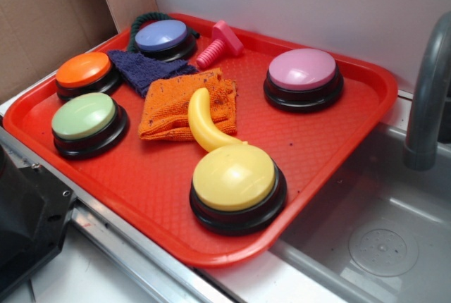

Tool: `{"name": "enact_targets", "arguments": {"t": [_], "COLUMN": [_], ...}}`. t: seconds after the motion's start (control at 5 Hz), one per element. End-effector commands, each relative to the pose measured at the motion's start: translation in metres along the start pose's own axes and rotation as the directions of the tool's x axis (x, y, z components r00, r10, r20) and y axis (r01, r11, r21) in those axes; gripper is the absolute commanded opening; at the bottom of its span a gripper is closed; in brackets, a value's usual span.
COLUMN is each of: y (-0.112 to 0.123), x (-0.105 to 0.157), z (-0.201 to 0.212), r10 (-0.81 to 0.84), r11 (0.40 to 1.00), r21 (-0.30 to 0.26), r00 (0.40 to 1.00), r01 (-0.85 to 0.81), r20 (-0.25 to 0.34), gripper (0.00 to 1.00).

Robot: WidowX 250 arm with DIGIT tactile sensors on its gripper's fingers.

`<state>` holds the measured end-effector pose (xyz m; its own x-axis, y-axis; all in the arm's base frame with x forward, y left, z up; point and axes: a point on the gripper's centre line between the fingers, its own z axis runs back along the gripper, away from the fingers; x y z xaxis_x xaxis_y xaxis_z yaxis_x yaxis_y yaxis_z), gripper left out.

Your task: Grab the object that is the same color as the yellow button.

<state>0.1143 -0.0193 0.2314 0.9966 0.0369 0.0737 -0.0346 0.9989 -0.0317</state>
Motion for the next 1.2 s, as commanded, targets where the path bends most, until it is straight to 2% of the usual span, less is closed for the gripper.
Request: {"name": "enact_targets", "arguments": {"t": [0.0,0.2,0.4,0.6,1.0], "y": [-0.009,-0.013,-0.013,-0.018,-0.028], "x": [0.012,0.027,0.042,0.064,0.091], "z": [-0.021,-0.046,-0.064,-0.096,-0.152], "r10": [0.094,0.241,0.283,0.383,0.516], "r11": [0.995,0.970,0.959,0.923,0.857], "r21": [-0.034,-0.020,-0.009,0.004,-0.065], "r00": [0.995,0.970,0.959,0.923,0.855], "r01": [-0.094,-0.241,-0.283,-0.384,-0.512], "r20": [0.028,0.033,0.021,0.036,0.060], "gripper": [1.00,1.00,1.00,1.00,1.00]}}
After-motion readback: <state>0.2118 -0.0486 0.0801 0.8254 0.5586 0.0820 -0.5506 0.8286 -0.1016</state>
